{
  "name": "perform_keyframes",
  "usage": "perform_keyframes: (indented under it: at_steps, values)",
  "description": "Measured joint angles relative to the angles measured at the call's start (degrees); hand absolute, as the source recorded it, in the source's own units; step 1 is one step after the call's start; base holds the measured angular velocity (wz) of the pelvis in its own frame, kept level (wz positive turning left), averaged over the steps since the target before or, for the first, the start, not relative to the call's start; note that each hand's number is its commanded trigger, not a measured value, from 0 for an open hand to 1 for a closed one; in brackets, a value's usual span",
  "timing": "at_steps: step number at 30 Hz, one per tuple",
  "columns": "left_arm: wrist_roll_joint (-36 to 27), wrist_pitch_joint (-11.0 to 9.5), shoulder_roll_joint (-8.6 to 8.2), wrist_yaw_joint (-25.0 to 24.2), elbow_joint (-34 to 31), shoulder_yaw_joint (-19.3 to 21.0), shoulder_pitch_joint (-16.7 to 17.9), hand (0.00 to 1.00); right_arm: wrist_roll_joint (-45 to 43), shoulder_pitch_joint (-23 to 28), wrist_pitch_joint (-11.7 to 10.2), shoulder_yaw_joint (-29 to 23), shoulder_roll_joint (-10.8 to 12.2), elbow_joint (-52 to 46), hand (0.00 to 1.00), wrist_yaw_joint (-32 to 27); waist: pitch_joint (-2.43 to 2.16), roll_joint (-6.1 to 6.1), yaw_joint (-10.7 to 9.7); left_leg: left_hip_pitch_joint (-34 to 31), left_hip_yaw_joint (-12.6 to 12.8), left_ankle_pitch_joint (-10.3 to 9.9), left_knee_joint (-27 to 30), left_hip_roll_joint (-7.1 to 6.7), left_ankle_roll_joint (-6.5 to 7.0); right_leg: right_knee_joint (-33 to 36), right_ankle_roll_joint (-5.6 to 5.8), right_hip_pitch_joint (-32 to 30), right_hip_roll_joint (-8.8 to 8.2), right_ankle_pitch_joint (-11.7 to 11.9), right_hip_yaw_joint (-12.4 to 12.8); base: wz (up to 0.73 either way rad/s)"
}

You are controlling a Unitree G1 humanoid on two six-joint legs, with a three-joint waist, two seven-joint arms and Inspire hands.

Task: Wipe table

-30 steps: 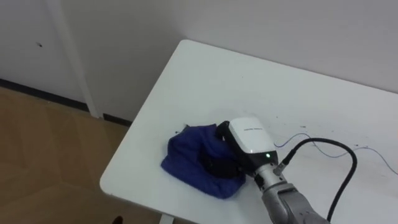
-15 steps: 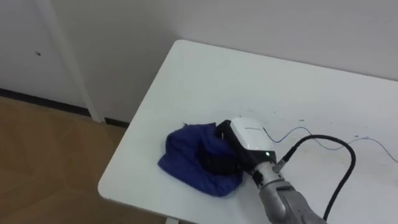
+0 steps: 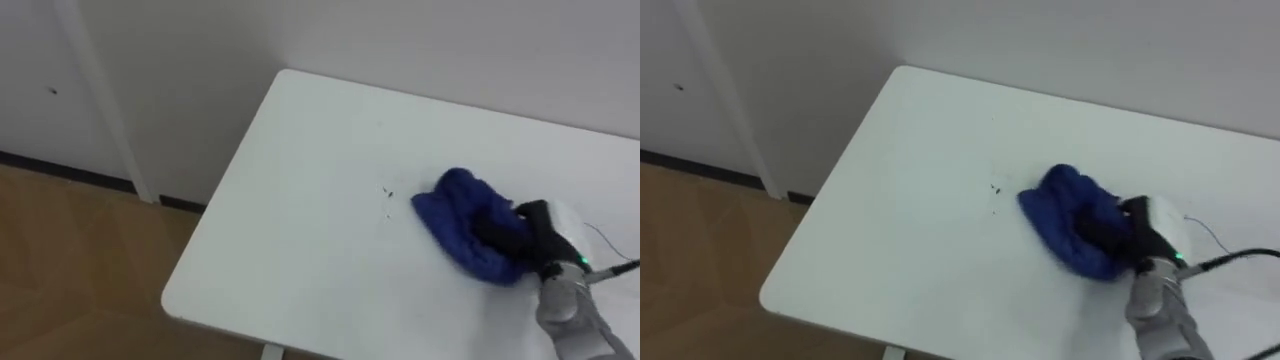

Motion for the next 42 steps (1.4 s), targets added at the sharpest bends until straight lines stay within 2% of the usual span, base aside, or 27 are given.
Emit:
perform_keyframes:
  at_steps: [3, 8, 12, 14, 15, 16, 17, 19, 20, 21, 22, 23, 24, 25, 26, 29, 31, 32, 33, 34, 35, 38, 40, 42]
  values:
    - [-1.6, -0.2, 0.72, 0.0, 0.2, 1.2, -0.1, 0.00, 0.9, 1.3, -0.1, -4.1, -0.7, 2.1, 1.00, -1.2, -0.20, 0.05, -1.8, 0.2, 0.6, 0.0, -0.3, 0.10, 0.01, 0.2, 0.01, 0.1, 0.03, 0.0, 0.9, -0.11]
    - [-3.1, -0.5, 0.88, -0.2, 0.1, 2.2, -1.1, 0.00, -0.3, 3.1, -0.5, -7.9, -1.2, 3.5, 1.00, -2.2, -0.31, 0.20, -3.5, 0.9, 1.4, -0.1, -0.4, 0.26, 0.06, 0.0, 0.01, -0.2, 0.19, 0.0, 3.0, -0.12]
    - [-3.6, -0.8, 1.09, -0.4, -0.2, 1.9, -2.0, 0.00, -1.4, 4.3, -0.6, -9.6, -1.3, 2.8, 1.00, -2.9, -0.52, 0.63, -5.6, 0.6, 0.8, -0.2, -0.2, 0.19, 0.07, 0.5, 0.03, 0.2, 0.11, 0.0, 1.7, 0.03]
    - [-4.5, -0.9, 1.20, -0.8, -0.2, 1.1, -2.5, 0.00, -2.3, 4.4, 0.0, -8.7, -1.3, 1.9, 1.00, -2.9, -0.59, 1.01, -5.7, 0.9, 1.1, -0.2, -0.2, 0.27, 0.07, 0.7, 0.03, -0.1, 0.09, 0.0, 1.6, -0.06]
    - [-4.9, -0.8, 1.17, -1.4, 0.2, 0.0, -3.3, 0.00, -4.6, 4.2, 1.6, -8.1, -1.1, 0.0, 1.00, -2.9, -0.63, 1.47, -4.8, 1.1, 1.6, -0.2, -0.3, 0.33, 0.07, 0.8, 0.03, -0.3, 0.11, 0.0, 1.8, -0.38]
    - [-5.5, -0.7, 1.05, -1.6, 0.8, -1.4, -4.3, 0.00, -7.8, 3.7, 4.0, -6.9, -0.8, -2.5, 1.00, -2.9, -0.55, 1.83, -4.0, 1.1, 2.7, -0.2, -0.4, 0.42, 0.05, 0.9, 0.04, -0.5, 0.16, 0.0, 3.1, -0.44]
    - [-5.7, -0.7, 1.00, -1.6, 0.8, -2.1, -4.5, 0.00, -8.9, 2.9, 5.2, -5.5, -0.6, -3.2, 1.00, -2.8, -0.44, 1.98, -3.7, 1.2, 3.3, -0.1, -0.4, 0.50, 0.01, 0.9, 0.04, -0.7, 0.18, 0.0, 3.3, -0.56]
    - [-8.0, -0.8, 0.87, -1.6, 2.9, -6.7, -7.6, 0.00, -12.0, 1.9, 10.0, 2.4, 0.5, -8.9, 1.00, -1.4, -0.30, 2.33, -1.9, 1.1, 5.3, 0.0, -1.2, 1.10, -0.26, 1.9, -0.13, -2.4, 0.74, 0.1, 5.7, -0.57]
    - [-8.0, -0.6, 0.70, -1.8, 3.5, -7.7, -8.5, 0.00, -13.4, 1.9, 11.4, 4.8, 0.9, -11.4, 1.00, -0.4, -0.28, 2.33, -1.3, 1.0, 6.1, 0.1, -1.2, 1.37, -0.39, 2.1, -0.34, -2.9, 0.93, 0.3, 6.3, -0.56]
    - [-8.2, -0.6, 0.11, -2.0, 3.5, -8.4, -9.3, 0.00, -16.6, 1.2, 13.4, 9.6, 2.3, -16.9, 1.00, 2.6, -0.25, 2.32, -0.7, 0.7, 6.7, 0.1, -1.2, 1.80, -0.65, 2.4, -0.76, -3.8, 1.23, 0.5, 6.5, -0.42]
    - [-8.5, -0.6, -0.32, -2.5, 4.2, -9.4, -10.4, 0.00, -19.1, -0.8, 13.9, 14.3, 3.9, -19.3, 1.00, 5.5, -0.17, 2.22, -0.7, 0.5, 6.7, 0.2, -1.2, 2.10, -0.91, 2.6, -1.04, -4.2, 1.55, 0.7, 6.4, -0.28]
    - [-8.7, -0.6, -0.64, -2.7, 4.5, -9.6, -10.9, 0.00, -19.9, -2.1, 14.0, 16.4, 5.2, -19.5, 1.00, 6.6, -0.10, 2.19, -0.6, 0.4, 6.6, 0.3, -1.2, 2.23, -1.04, 2.6, -1.12, -4.2, 1.67, 0.8, 6.3, 0.00]
    - [-8.9, -0.5, -1.35, -2.8, 4.6, -10.5, -11.7, 0.00, -21.0, -4.2, 14.0, 19.2, 7.4, -19.4, 1.00, 8.2, 0.05, 2.23, 0.0, 0.3, 6.2, 0.4, -1.1, 2.33, -1.22, 2.5, -1.17, -4.1, 1.82, 0.8, 6.1, 0.15]
    - [-9.0, -0.4, -1.66, -2.9, 4.4, -11.1, -12.0, 0.00, -21.0, -5.3, 14.0, 20.2, 8.1, -19.0, 1.00, 8.9, 0.19, 2.24, 0.3, 0.2, 5.9, 0.4, -1.1, 2.33, -1.28, 2.5, -1.17, -4.1, 1.83, 0.8, 5.9, 0.26]
    - [-9.5, -0.2, -1.90, -3.1, 4.0, -12.2, -12.3, 0.00, -20.6, -7.4, 13.6, 21.3, 8.7, -17.4, 1.00, 9.7, 0.53, 2.15, 0.8, -0.1, 5.1, 0.5, -1.0, 2.28, -1.40, 2.5, -1.17, -4.1, 1.79, 0.8, 5.2, 0.41]
    - [-10.6, 0.3, -1.32, -3.2, 4.2, -12.0, -10.8, 0.00, -17.9, -8.4, 12.9, 19.8, 8.4, -14.6, 1.00, 9.4, 0.56, 1.73, 1.8, -1.0, 3.1, 0.7, -1.0, 2.15, -1.44, 1.9, -1.17, -4.0, 1.59, 0.8, 2.6, 0.40]
    - [-10.6, 0.9, -0.50, -2.7, 4.2, -11.1, -8.3, 0.00, -12.4, -7.0, 8.9, 17.6, 7.2, -11.8, 1.00, 6.5, 0.54, 1.46, 1.2, -2.0, 1.7, 0.7, -0.7, 1.96, -1.43, 1.6, -1.17, -3.7, 1.36, 0.8, -0.1, 0.36]
    - [-10.6, 1.1, -0.33, -2.5, 4.2, -10.7, -7.8, 0.00, -10.3, -6.5, 7.8, 16.8, 7.1, -10.9, 1.00, 5.5, 0.54, 1.40, 0.7, -2.1, 1.0, 0.7, -0.4, 1.76, -1.40, 1.5, -1.17, -3.4, 1.27, 0.8, -0.7, 0.68]
    - [-10.1, 1.3, -0.22, -2.4, 4.2, -9.6, -6.9, 0.00, -7.3, -4.1, 6.0, 14.7, 6.8, -10.5, 1.00, 3.5, 0.50, 1.47, -0.4, -2.2, -0.6, 0.8, 0.1, 1.32, -1.23, 1.1, -1.17, -2.8, 1.01, 0.8, -2.1, 0.81]
    - [-9.0, 1.2, -0.20, -2.4, 4.2, -7.8, -6.1, 0.00, -6.6, -1.3, 3.8, 11.8, 6.5, -10.5, 1.00, 0.8, 0.32, 1.48, -0.7, -2.0, -1.8, 0.8, 0.1, 0.87, -0.99, 0.6, -1.15, -2.0, 0.76, 0.8, -3.0, 0.75]
    - [-8.3, 1.2, -0.10, -2.3, 4.2, -6.8, -5.6, 0.00, -6.3, -0.2, 3.3, 10.5, 6.3, -10.5, 1.00, -0.5, 0.26, 1.48, -0.8, -1.9, -2.2, 0.9, 0.0, 0.71, -0.88, 0.6, -1.15, -1.9, 0.63, 0.8, -3.3, 0.47]
    - [-2.6, 1.8, 1.16, -2.3, 4.1, -2.0, -3.0, 0.00, -4.8, 4.3, 1.7, 4.8, 3.7, -8.5, 1.00, -5.0, 0.00, 1.42, -0.9, -2.2, -3.2, 0.9, 0.1, 0.10, -0.31, 0.7, -0.92, -1.4, 0.07, 0.9, -4.9, 0.24]
    - [-1.5, 2.4, 1.91, -2.1, 2.7, 0.3, -0.3, 0.00, -3.0, 6.5, 0.9, 0.8, 1.9, -5.7, 1.00, -6.3, -1.04, 1.48, -1.3, -2.1, -3.5, 0.7, 0.3, -0.29, 0.17, 0.6, -0.49, -0.9, -0.17, 1.1, -4.8, 0.12]
    - [-1.6, 2.4, 2.18, -2.1, 1.9, 1.2, 0.6, 0.00, -2.3, 7.9, 0.5, -1.7, 1.1, -3.6, 1.00, -7.1, -1.24, 1.51, -1.4, -1.3, -3.8, 0.5, 0.6, -0.66, 0.57, 0.7, -0.42, 0.1, -0.48, 1.2, -4.8, 0.11]
